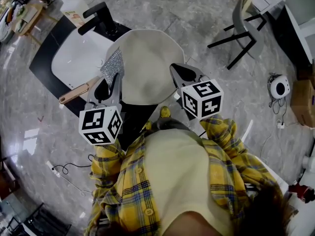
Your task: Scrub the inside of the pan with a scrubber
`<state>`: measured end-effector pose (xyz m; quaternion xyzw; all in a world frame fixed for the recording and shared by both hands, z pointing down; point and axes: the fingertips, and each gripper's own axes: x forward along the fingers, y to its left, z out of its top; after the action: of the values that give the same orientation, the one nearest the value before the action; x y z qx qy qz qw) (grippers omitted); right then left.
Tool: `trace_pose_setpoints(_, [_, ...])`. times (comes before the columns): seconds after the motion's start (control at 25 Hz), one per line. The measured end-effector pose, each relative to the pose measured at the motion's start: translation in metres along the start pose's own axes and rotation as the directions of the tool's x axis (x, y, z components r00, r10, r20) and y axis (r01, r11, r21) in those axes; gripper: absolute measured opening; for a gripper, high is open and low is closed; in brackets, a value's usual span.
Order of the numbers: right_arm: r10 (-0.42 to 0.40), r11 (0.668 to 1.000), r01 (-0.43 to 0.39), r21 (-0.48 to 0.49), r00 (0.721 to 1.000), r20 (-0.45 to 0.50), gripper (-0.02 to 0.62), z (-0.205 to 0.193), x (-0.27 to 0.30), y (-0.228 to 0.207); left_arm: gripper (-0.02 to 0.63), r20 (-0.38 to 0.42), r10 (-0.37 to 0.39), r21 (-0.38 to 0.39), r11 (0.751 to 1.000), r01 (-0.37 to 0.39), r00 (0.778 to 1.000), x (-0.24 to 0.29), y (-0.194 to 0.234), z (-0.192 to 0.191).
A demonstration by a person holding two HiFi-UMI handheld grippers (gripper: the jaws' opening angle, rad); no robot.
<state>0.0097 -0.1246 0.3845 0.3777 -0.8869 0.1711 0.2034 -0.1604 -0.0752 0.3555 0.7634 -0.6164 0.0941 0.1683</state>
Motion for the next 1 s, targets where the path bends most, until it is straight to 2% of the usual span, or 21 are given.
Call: trace_pose_setpoints(1.0, [0.022, 1.0, -0.022, -0.015, 1.0, 0.002, 0.014, 0.0042, 0.0018, 0.0021, 0.086, 0.007, 0.037, 0.003, 0.999, -0.037, 0.999, -0.0047, 0.002, -0.0008])
